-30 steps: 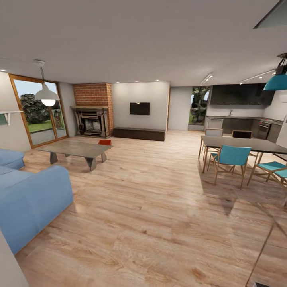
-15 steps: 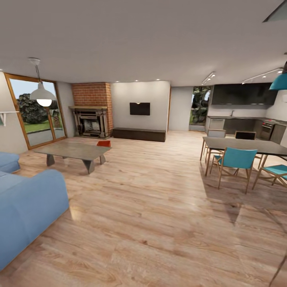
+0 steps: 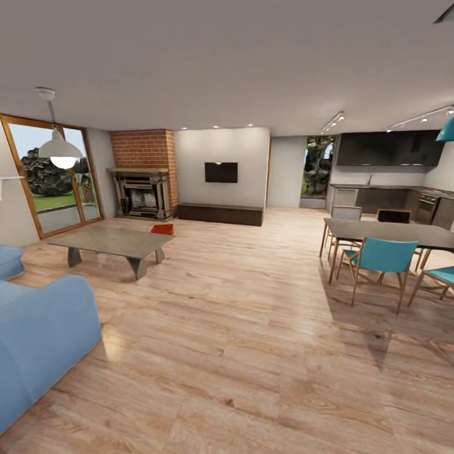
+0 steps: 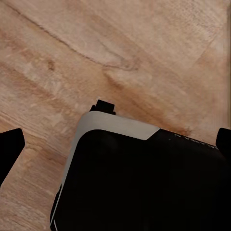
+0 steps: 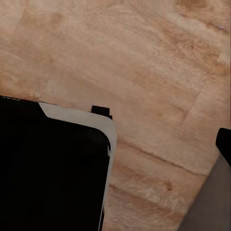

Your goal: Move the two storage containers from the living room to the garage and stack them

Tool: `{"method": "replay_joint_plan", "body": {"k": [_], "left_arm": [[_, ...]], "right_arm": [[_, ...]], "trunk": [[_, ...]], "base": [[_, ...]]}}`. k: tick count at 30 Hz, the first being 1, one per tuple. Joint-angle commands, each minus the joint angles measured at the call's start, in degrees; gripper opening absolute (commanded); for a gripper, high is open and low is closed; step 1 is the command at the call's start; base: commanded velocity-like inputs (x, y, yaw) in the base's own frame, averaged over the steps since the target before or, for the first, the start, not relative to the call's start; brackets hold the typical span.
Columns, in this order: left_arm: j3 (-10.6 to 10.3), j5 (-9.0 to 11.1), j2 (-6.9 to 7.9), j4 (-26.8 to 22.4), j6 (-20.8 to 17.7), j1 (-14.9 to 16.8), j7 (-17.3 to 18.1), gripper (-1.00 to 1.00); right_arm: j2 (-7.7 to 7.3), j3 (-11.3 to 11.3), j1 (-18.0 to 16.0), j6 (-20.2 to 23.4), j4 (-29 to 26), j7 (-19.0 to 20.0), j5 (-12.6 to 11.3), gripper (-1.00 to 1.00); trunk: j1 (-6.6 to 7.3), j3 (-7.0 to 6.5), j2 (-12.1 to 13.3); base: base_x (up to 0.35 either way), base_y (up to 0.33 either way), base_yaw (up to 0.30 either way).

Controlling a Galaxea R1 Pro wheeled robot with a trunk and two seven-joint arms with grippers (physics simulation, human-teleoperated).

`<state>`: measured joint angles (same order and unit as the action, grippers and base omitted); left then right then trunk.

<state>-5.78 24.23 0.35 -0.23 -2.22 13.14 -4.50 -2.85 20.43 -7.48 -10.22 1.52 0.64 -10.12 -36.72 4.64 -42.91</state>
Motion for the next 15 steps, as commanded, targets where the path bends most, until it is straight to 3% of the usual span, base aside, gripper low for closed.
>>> {"method": "replay_joint_plan", "body": {"k": [1,15], "left_arm": [[-0.5,0.5,0.0,0.0,-0.2,0.0,-0.2,1.0],[-0.5,0.6,-0.08,0.0,-0.1,0.0,-0.2,1.0]], "right_arm": [[0.03,0.5,-0.1,-0.3,0.2,0.1,-0.5,1.0],[0.03,0.5,-0.1,-0.3,0.1,0.1,-0.5,1.0]], "trunk": [[-0.04,0.09,-0.1],[-0.04,0.09,-0.1]], "base": [[0.323,0.0,0.0],[0.323,0.0,0.0]]}}
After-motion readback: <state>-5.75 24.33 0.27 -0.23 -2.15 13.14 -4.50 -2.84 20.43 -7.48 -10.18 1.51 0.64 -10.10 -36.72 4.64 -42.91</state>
